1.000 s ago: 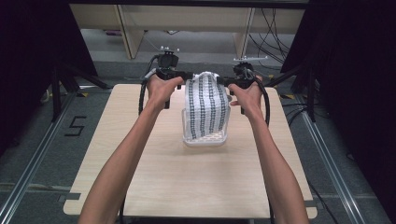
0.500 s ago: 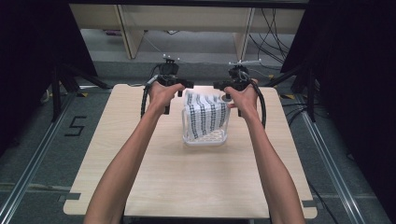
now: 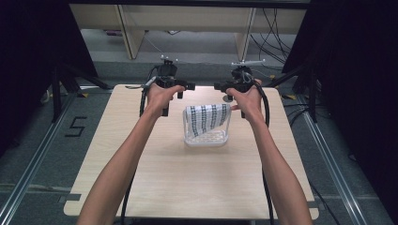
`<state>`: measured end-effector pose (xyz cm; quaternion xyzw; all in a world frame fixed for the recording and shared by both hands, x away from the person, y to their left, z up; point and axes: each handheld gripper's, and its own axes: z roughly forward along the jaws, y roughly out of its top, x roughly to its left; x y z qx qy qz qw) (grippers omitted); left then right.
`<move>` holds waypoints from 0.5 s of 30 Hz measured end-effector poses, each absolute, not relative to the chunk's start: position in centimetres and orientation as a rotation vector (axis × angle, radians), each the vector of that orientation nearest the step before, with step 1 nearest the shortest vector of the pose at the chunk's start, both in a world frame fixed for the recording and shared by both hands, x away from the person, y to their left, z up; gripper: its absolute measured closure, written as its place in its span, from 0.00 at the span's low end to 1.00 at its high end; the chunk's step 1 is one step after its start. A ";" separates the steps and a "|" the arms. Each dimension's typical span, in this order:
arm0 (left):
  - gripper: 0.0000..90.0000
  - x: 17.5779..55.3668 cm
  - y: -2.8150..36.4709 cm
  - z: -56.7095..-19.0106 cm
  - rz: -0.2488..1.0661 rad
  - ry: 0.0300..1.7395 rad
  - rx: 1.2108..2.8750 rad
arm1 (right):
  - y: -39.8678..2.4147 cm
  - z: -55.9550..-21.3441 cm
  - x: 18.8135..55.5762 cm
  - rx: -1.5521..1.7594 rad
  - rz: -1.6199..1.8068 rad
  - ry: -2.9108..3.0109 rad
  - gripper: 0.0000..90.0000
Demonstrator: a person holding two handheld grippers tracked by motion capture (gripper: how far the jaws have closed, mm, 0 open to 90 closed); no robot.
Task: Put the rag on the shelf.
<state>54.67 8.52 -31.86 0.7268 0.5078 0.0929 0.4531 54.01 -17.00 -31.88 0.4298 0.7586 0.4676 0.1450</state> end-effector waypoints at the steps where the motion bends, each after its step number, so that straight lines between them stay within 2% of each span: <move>1: 0.45 54.5 8.6 -31.7 0.232 1.251 1.796 | -17.1 -31.8 53.9 1.234 1.340 2.186 0.69; 8: 0.42 53.0 9.4 -31.1 0.204 1.203 1.801 | -17.8 -31.5 52.8 1.215 1.323 2.182 0.63; 15: 0.39 51.9 10.0 -31.4 0.192 1.184 1.824 | -18.3 -31.2 51.5 1.200 1.314 2.197 0.61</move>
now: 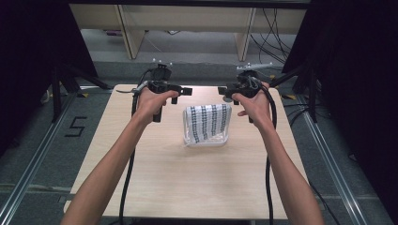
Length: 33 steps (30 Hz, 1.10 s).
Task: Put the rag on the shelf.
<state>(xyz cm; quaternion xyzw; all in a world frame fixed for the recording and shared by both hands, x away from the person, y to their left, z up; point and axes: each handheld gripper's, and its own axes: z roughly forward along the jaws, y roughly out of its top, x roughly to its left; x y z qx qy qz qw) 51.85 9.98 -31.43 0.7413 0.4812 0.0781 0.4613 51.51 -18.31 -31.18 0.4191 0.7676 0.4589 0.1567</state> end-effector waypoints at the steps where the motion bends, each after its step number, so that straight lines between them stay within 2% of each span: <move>1: 0.38 51.9 10.0 -31.4 0.192 1.184 1.824 | -18.3 -31.1 51.3 1.187 1.309 2.199 0.60; 13: 0.36 48.5 9.7 -30.8 0.225 1.102 1.868 | -18.2 -30.2 48.8 1.132 1.297 2.231 0.54; 21: 0.34 46.2 9.7 -30.7 0.199 1.055 1.870 | -18.8 -30.1 47.5 1.094 1.274 2.247 0.51; 33: 0.28 45.0 10.4 -31.0 0.253 1.041 1.896 | -18.7 -30.5 46.0 1.082 1.305 2.264 0.49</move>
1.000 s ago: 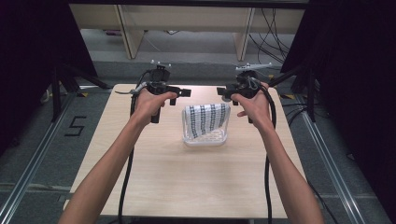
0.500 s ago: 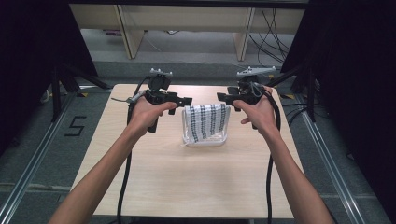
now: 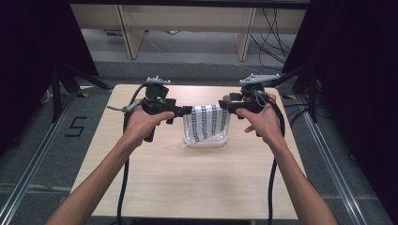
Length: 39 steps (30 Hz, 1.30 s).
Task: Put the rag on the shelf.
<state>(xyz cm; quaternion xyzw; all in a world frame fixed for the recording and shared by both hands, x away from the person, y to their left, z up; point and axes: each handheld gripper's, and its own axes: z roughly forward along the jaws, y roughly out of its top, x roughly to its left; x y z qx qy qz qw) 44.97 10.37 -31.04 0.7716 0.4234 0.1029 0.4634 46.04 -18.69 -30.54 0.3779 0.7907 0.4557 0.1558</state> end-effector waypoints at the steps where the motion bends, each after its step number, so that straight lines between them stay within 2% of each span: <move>1: 0.27 44.9 10.4 -31.1 0.249 1.044 1.894 | -18.7 -30.6 45.9 1.061 1.296 2.266 0.49; 11: 0.23 43.5 11.0 -31.6 0.241 1.022 1.903 | -18.4 -30.9 44.5 1.026 1.330 2.278 0.46; 39: 0.22 40.0 13.0 -33.9 0.244 0.985 1.867 | -18.7 -32.8 40.9 0.986 1.342 2.285 0.41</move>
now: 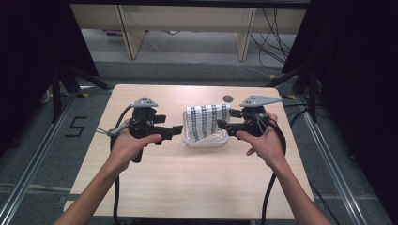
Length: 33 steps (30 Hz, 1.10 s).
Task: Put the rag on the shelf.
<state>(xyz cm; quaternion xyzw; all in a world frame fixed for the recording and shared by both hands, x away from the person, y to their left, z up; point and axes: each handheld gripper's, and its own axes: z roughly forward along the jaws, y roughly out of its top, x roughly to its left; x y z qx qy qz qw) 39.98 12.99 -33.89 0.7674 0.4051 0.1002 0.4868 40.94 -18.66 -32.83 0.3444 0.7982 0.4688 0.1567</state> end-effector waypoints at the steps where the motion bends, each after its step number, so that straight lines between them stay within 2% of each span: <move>1: 0.22 39.8 13.1 -34.3 0.237 0.985 1.869 | -18.6 -33.1 40.7 0.978 1.337 2.287 0.41; 33: 0.22 36.9 14.5 -37.6 0.219 0.971 1.880 | -19.1 -36.3 38.8 0.998 1.363 2.335 0.38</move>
